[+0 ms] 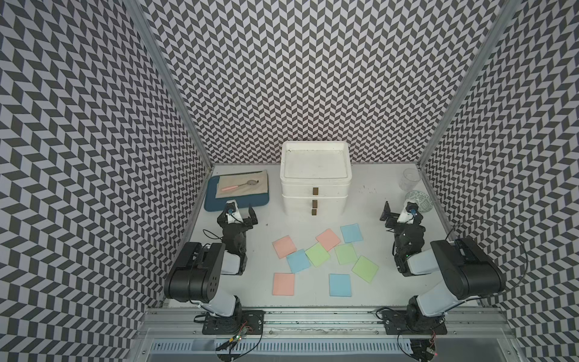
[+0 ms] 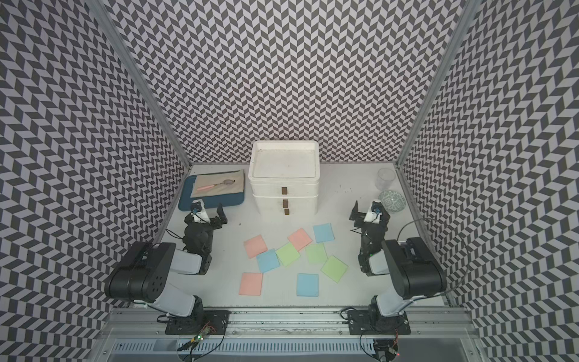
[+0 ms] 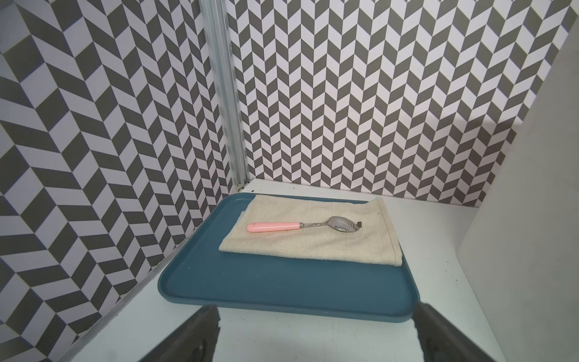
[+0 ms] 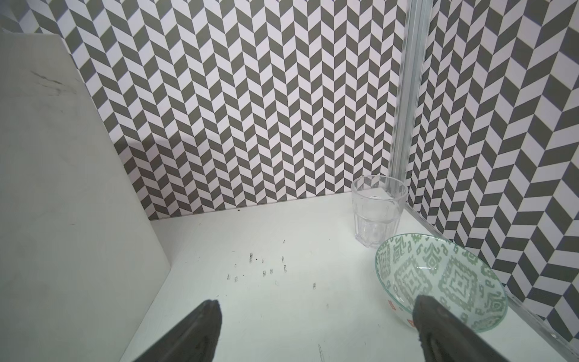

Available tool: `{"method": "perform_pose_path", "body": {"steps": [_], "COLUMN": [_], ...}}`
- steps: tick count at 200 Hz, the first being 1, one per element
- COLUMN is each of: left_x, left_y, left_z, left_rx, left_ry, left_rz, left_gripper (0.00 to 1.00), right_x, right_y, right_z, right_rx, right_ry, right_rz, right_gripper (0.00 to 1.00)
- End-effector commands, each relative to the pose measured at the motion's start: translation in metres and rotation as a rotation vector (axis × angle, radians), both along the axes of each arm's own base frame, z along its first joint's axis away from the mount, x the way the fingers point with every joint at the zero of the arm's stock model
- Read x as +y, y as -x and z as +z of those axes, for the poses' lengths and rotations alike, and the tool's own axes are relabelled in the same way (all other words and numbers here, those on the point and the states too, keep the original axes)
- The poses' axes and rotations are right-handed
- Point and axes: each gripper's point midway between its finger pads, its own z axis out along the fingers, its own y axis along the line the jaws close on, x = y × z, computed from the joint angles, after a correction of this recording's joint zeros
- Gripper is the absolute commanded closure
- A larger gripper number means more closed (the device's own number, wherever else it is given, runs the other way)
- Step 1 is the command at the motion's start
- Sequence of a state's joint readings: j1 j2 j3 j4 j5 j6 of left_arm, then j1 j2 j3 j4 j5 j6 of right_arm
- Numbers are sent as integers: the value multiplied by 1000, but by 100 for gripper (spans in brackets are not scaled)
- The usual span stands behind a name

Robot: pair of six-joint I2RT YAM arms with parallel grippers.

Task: Please put the sticky notes in the drawer by color
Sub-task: Adjust the storage box at the center of the board.

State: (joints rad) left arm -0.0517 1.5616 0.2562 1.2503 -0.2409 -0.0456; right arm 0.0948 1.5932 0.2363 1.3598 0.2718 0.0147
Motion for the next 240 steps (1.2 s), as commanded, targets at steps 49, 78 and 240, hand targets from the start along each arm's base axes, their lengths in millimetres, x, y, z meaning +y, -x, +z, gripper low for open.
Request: {"method": "perform_pose_path", "body": {"steps": [49,78,240], "left_x": [1,1,-12], "left_y": [2,2,-5], "left_z": [3,2,16], "left_rx": [-6,-4,13], "left_ry": [-5,-5,-55], "left_rz": [-2,-2,-27], "left_gripper": [0,0,0], "right_x": [-2,-2,-10], "right_y": [2,2,25], "right_z": [11,11,29], "right_rx": [-40,-39,-70], "right_ry": [4,4,-10], "right_rz": [-2,-2,-50], "right_gripper": [0,0,1]}}
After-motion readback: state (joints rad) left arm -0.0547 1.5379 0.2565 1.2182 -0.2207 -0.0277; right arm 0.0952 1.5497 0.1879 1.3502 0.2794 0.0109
